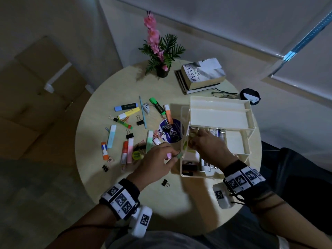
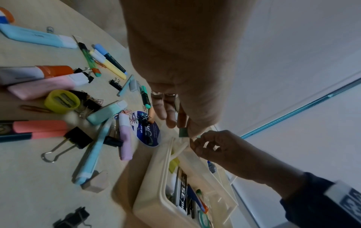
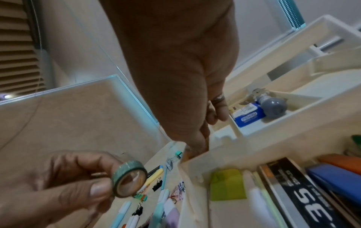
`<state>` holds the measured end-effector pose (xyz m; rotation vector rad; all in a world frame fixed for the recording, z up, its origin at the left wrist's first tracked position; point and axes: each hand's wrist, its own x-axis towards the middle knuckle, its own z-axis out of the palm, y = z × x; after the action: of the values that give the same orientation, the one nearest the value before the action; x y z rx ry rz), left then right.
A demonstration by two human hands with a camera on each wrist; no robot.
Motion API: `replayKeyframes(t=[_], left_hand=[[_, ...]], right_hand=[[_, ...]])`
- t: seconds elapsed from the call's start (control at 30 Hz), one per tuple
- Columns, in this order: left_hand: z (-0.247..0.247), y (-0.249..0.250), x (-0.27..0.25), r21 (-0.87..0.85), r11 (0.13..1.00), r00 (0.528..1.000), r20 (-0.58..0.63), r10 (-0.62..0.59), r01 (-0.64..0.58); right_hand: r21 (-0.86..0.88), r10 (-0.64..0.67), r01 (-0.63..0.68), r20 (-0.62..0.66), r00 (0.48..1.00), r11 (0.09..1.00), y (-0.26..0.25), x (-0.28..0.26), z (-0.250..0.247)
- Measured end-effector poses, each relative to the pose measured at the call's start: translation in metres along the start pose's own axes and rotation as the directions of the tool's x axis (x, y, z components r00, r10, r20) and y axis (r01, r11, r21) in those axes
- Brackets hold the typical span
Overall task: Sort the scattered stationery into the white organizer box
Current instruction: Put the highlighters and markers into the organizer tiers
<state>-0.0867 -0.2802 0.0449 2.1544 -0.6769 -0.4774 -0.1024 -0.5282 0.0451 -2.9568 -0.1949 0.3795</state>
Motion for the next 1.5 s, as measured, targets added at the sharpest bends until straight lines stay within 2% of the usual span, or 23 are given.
replayKeyframes(t=[0.1,0.2,0.3,0.5,0.63,0.77,1.0,1.2,1.37,1.5], left_hand=[[0.004,0.009,0.008,0.056,0.998,1.000,-0.002,0.017,-0.017],[0.012,0.019,0.022,0.123,0.992,0.999,-0.018,0.027,-0.024],[0.019,0.027,0.038,0.191,0.981,0.999,-0.035,0.015,-0.008],[0.031,0.041,0.061,0.311,0.950,0.999,-0.043,0.032,-0.017],[0.035,0.045,0.072,0.418,0.907,0.999,0.023,0.040,-0.046],[0.041,0.042,0.077,0.487,0.871,0.996,0.087,0.023,-0.063],[0.038,0.038,0.076,0.365,0.930,0.991,0.136,-0.017,-0.034],[0.012,0.020,0.057,0.304,0.951,0.994,0.108,0.019,-0.051],[-0.026,-0.027,0.033,0.255,0.965,0.997,0.035,-0.070,0.058],[-0.062,-0.065,0.008,0.173,0.974,0.989,-0.043,-0.139,0.145]], right_hand=[[0.110,0.060,-0.052,-0.077,0.995,0.993,0.000,0.001,-0.001],[0.305,0.168,-0.129,-0.106,0.980,0.943,0.004,-0.004,0.003],[0.413,0.129,-0.085,-0.079,0.988,0.907,0.012,-0.012,0.007],[0.439,0.097,-0.052,-0.081,0.992,0.897,0.029,-0.031,0.010],[0.438,0.068,-0.010,-0.118,0.991,0.899,0.032,-0.044,0.016],[0.438,0.086,-0.021,-0.129,0.988,0.899,0.033,-0.049,0.017],[0.428,0.111,-0.041,-0.141,0.984,0.903,0.026,-0.052,0.009],[0.470,0.089,0.038,-0.246,0.965,0.882,-0.011,-0.036,-0.016],[0.515,0.053,0.095,-0.266,0.963,0.852,-0.068,0.014,-0.039],[0.489,0.086,0.050,-0.252,0.964,0.871,-0.107,0.082,-0.032]])
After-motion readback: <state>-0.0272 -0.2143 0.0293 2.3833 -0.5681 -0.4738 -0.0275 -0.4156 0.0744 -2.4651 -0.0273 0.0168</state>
